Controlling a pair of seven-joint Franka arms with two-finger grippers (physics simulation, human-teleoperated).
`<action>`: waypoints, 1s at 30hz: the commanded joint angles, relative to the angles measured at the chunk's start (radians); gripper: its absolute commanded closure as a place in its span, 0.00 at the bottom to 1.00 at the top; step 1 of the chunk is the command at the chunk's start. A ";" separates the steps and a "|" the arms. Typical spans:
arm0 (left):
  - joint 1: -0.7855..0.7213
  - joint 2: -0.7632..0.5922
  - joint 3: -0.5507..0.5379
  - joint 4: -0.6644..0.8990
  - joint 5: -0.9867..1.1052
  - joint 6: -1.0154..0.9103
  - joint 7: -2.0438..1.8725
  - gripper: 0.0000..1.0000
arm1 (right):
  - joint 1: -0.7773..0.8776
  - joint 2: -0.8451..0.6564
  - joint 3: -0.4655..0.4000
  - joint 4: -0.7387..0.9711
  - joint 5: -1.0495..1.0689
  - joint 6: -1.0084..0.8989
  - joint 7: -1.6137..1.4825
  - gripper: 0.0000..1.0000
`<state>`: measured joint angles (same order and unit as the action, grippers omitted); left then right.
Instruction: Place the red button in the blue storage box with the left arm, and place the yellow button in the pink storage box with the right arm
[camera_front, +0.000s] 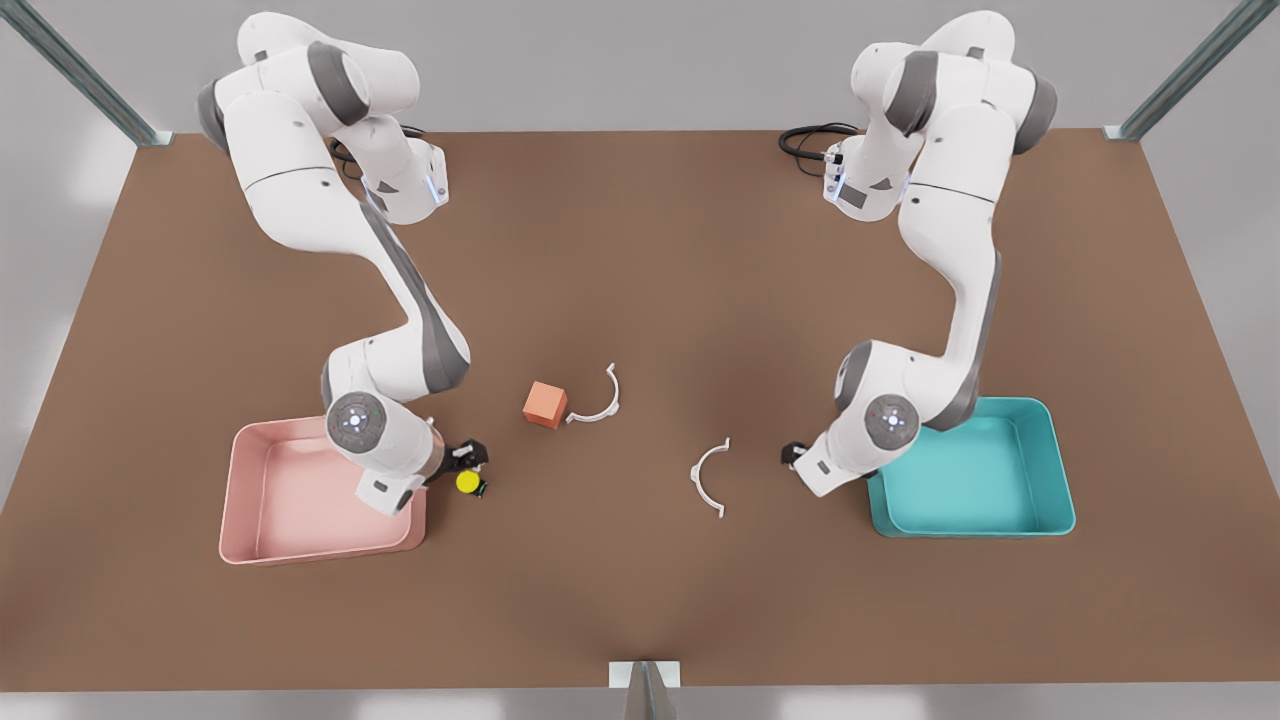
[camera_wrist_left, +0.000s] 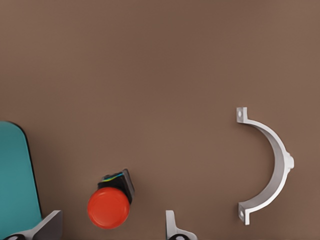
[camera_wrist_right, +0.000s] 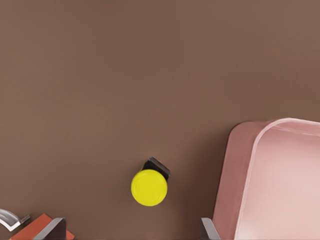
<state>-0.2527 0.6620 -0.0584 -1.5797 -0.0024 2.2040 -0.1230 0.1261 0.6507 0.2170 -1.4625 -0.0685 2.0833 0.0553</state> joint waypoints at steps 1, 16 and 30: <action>0.001 0.011 0.000 -0.006 0.001 0.057 -0.069 0.00 | 0.001 0.029 -0.001 0.001 0.001 0.090 0.167 0.00; 0.001 0.048 0.014 -0.068 -0.004 0.148 -0.076 0.23 | 0.007 0.161 -0.011 -0.001 -0.027 0.156 0.304 0.00; 0.003 -0.082 0.012 -0.066 -0.005 0.069 -0.090 0.48 | 0.015 0.171 -0.011 -0.068 -0.053 0.227 0.310 0.34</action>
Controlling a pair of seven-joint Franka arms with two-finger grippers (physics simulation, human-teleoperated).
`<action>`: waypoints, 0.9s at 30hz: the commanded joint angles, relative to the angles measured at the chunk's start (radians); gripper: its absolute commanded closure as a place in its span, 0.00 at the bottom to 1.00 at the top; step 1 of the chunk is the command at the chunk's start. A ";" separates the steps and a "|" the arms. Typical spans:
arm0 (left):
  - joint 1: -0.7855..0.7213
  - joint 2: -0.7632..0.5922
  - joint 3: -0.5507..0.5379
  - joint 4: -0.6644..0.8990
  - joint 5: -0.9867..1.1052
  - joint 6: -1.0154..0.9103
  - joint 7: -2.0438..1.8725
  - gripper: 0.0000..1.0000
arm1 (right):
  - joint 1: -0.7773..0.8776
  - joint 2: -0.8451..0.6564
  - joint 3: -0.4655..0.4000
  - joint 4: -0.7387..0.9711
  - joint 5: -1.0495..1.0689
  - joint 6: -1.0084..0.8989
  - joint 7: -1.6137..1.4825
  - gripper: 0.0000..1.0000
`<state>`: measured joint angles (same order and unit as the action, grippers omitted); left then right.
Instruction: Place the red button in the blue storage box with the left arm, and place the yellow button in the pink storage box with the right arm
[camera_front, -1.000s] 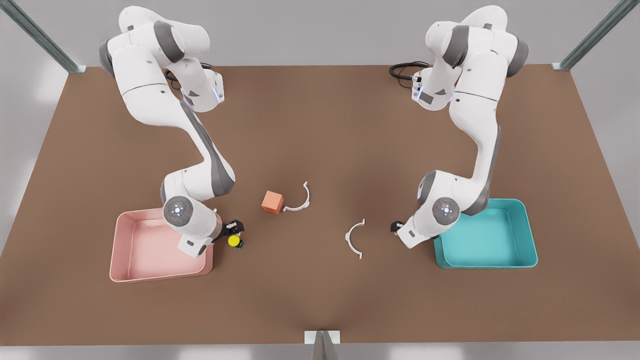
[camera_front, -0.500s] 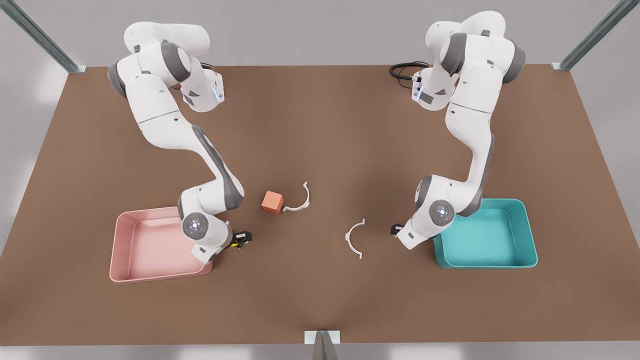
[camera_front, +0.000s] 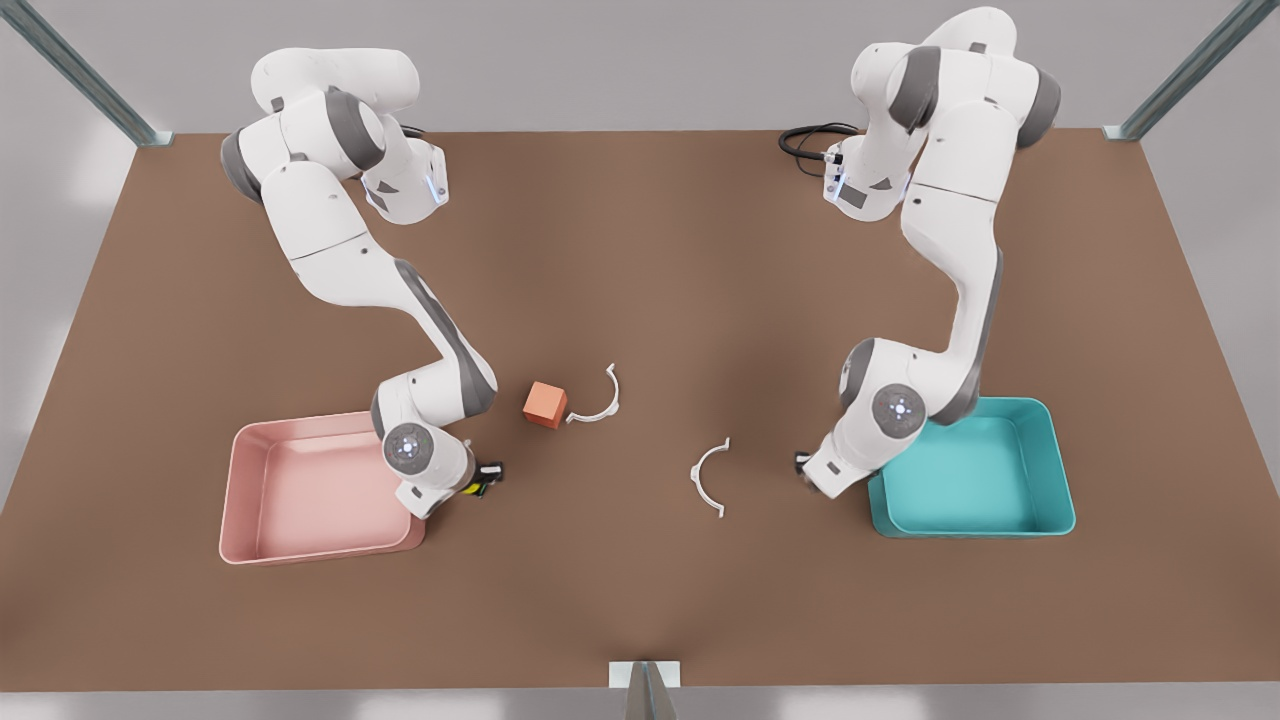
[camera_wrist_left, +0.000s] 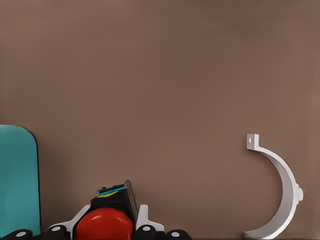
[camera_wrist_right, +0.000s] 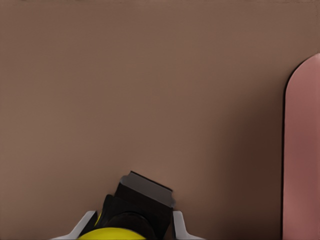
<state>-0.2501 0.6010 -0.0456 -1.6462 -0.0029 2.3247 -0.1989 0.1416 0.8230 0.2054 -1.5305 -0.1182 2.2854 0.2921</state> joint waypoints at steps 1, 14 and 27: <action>0.002 -0.058 0.000 0.000 -0.005 -0.102 -0.002 0.48 | 0.000 -0.002 0.000 0.001 -0.003 0.025 0.073 0.35; 0.295 -0.017 0.001 0.003 -0.045 -0.245 0.541 0.18 | -0.152 -0.231 0.107 -0.077 -0.003 -0.063 -0.010 0.57; 0.259 -0.399 -0.010 0.235 -0.045 -0.797 0.296 0.00 | -0.379 -0.193 0.100 -0.192 -0.047 -0.014 -0.298 0.27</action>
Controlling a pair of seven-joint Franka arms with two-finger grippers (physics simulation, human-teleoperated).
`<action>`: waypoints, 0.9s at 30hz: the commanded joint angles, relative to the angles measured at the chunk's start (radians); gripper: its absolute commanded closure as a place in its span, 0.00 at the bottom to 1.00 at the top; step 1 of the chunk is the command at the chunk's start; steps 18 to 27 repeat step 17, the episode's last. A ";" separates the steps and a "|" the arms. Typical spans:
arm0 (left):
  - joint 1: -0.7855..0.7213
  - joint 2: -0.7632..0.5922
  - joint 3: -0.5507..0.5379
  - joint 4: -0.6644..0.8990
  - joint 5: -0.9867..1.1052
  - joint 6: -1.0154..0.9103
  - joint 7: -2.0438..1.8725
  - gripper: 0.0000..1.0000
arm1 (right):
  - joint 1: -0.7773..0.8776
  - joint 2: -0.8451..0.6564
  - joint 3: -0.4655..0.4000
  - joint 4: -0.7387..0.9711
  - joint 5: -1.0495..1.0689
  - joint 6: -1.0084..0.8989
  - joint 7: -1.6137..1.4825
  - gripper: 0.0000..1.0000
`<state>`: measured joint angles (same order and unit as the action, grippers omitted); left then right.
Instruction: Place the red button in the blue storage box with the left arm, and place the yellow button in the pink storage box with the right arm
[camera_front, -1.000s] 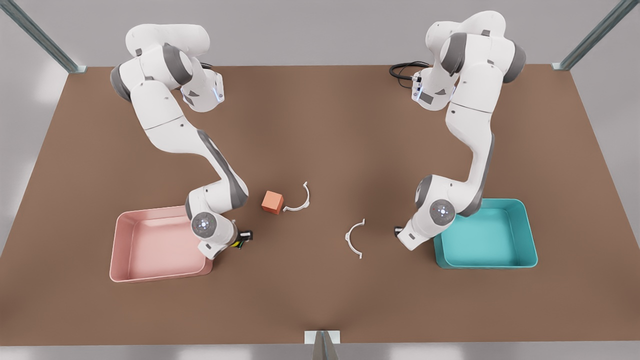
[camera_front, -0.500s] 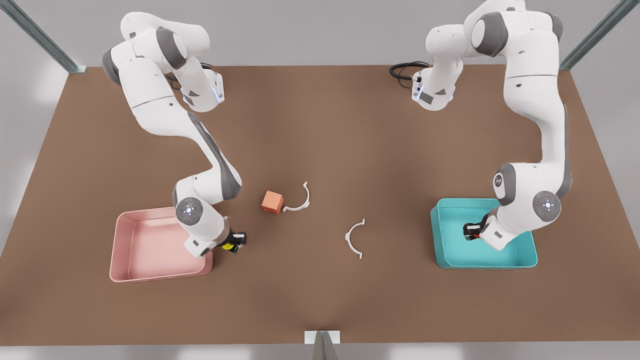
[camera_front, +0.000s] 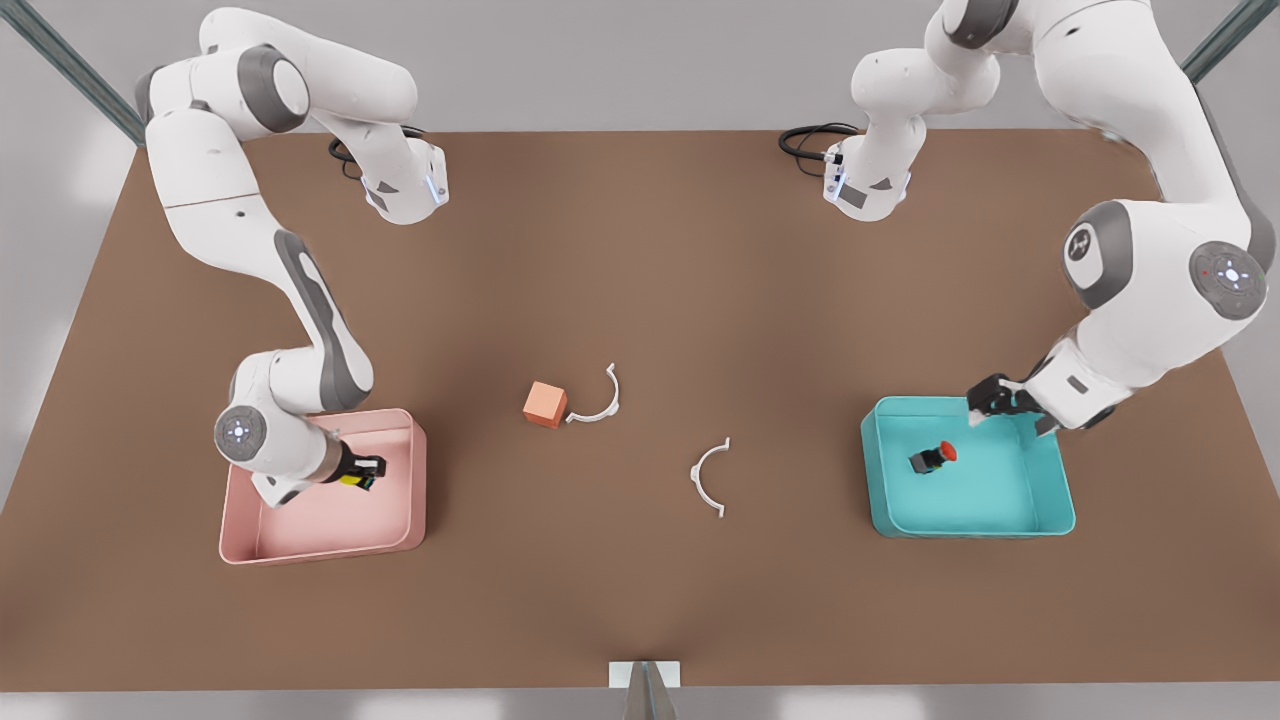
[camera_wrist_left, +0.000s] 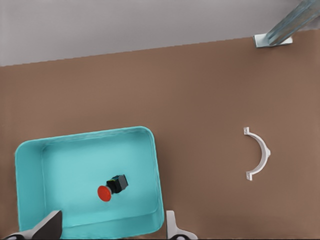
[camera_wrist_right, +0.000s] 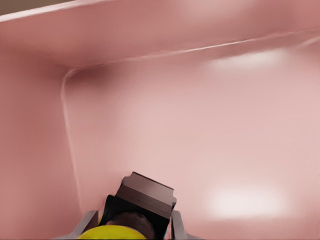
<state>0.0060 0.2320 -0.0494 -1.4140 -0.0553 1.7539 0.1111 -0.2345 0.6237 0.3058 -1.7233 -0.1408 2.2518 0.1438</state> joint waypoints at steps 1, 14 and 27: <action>0.005 -0.068 0.017 -0.002 0.006 -0.215 -0.014 0.00 | -0.003 0.010 -0.001 0.001 -0.025 0.031 -0.142 0.04; -0.032 -0.086 0.022 -0.028 0.060 -0.197 -0.080 0.00 | 0.257 -0.504 -0.228 0.146 0.038 -0.551 -0.110 0.00; -0.032 -0.083 0.022 -0.028 0.060 -0.197 -0.080 0.00 | 0.262 -0.513 -0.229 0.099 0.040 -0.505 -0.102 0.00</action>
